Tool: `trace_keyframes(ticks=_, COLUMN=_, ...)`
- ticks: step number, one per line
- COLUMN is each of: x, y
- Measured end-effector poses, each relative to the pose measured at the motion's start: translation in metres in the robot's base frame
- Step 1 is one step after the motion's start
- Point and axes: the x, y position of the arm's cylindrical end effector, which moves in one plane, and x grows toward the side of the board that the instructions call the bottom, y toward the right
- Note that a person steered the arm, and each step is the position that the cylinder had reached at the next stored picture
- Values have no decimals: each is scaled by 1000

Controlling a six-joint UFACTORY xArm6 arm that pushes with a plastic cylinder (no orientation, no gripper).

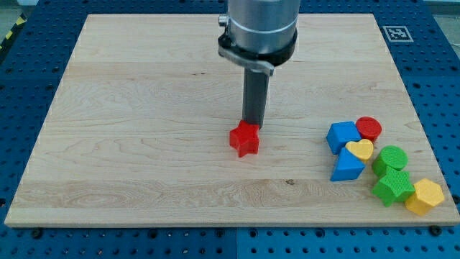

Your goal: Move the red star towards the group of blocks

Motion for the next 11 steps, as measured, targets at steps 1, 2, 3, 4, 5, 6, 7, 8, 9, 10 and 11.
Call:
trace_keyframes(ticks=1, x=9, y=-44)
trace_keyframes(ticks=2, x=29, y=-67)
trace_keyframes(ticks=3, x=36, y=-46)
trace_keyframes(ticks=4, x=36, y=-11)
trace_keyframes(ticks=5, x=46, y=0)
trace_keyframes(ticks=6, x=67, y=0)
trace_keyframes(ticks=7, x=73, y=15)
trace_keyframes(ticks=8, x=73, y=30)
trace_keyframes(ticks=9, x=73, y=42)
trace_keyframes(ticks=10, x=73, y=62)
trace_keyframes(ticks=11, x=73, y=83)
